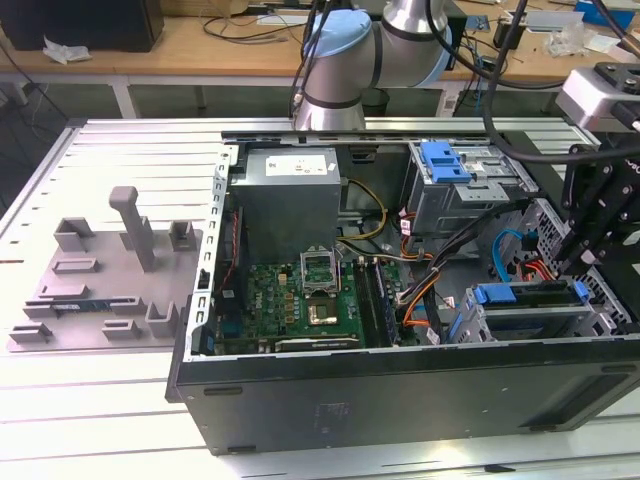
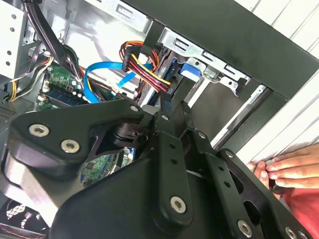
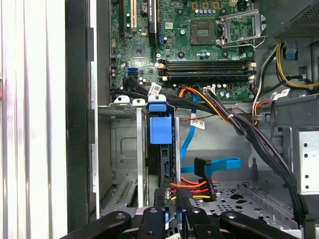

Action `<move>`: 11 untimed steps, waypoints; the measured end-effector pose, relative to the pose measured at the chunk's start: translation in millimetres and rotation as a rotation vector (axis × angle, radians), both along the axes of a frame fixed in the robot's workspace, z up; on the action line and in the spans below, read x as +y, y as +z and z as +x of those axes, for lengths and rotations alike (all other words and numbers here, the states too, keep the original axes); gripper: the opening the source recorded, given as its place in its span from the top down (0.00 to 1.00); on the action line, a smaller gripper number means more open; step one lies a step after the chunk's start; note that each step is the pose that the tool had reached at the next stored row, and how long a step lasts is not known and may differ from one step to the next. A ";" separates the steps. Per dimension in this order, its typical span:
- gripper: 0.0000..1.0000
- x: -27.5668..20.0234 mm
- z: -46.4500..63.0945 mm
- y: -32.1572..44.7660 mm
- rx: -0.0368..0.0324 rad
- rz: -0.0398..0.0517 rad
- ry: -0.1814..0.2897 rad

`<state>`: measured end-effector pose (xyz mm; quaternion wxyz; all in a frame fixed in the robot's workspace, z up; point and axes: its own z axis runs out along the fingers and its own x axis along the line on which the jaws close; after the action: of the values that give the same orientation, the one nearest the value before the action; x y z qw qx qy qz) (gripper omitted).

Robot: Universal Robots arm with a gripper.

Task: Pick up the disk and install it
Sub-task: 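Insert the second disk wire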

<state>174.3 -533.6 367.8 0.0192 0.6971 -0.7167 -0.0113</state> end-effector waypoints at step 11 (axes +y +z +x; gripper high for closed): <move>0.76 -0.6 -0.3 0.0 -0.0001 -0.0001 0.000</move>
<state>174.0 -534.1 367.8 0.0192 0.6970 -0.7167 -0.0113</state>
